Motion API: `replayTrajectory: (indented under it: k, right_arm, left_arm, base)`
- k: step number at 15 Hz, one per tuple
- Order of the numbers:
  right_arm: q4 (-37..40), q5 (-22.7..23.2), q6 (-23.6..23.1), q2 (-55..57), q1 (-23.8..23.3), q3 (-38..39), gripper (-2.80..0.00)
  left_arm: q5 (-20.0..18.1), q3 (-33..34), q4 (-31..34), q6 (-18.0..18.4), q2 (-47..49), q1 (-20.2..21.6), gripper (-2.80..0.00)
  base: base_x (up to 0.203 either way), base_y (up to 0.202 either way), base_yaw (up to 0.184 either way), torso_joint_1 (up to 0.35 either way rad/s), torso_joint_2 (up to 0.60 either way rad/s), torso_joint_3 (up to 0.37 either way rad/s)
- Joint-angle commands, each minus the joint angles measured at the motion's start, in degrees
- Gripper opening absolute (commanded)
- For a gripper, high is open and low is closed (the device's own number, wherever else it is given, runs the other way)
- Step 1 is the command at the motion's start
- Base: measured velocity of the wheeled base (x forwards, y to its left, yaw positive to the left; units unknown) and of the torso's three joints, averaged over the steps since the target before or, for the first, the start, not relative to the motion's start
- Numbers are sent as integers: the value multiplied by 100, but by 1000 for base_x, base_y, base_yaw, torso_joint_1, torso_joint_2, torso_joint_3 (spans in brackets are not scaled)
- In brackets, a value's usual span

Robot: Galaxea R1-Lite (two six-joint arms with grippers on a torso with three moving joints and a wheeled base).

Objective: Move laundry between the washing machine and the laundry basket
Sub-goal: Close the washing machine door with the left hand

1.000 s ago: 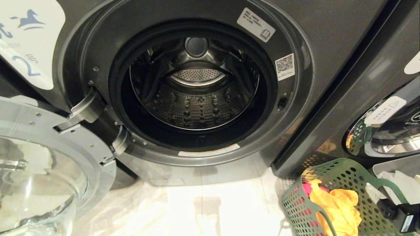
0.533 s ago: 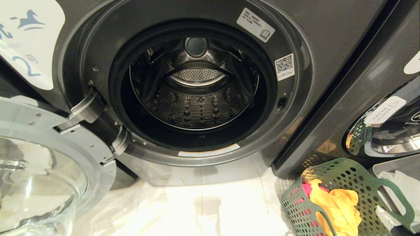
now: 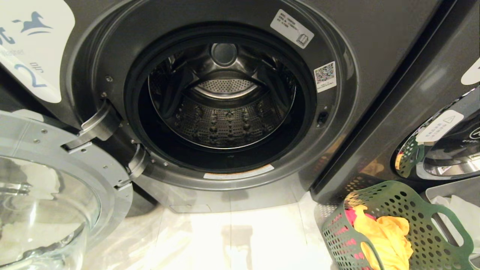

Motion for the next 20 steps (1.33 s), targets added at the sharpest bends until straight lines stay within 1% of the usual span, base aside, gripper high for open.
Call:
replayTrajectory:
  k: [1,3,11,15,16,20]
  right_arm:
    - [14,-3,12,-790,-24,19,-280]
    - [-24,-2,55,-1255,-15,35,-280]
    - [-40,-1,115,-1241,-2,49,-280]
    - [-31,-3,186,-1241,-11,49,-280]
    - [-31,-3,186,-1241,-11,49,-280]
    - [-40,-3,186,-1241,-11,49,-280]
  left_arm:
    - [2,229,-5,-3,7,4,-280]
    - [2,229,-5,-3,7,4,-280]
    - [2,229,-5,1,7,4,-280]
    - [-51,229,0,152,13,4,-280]
    - [-52,229,20,261,8,4,-280]
    - [-56,229,30,340,11,4,-280]
  base:
    - [0,0,0,0,0,0]
    - [0,0,0,0,0,0]
    - [0,0,0,0,0,0]
    - [0,0,0,0,0,0]
    - [0,0,0,0,0,0]
    - [0,0,0,-1,3,9]
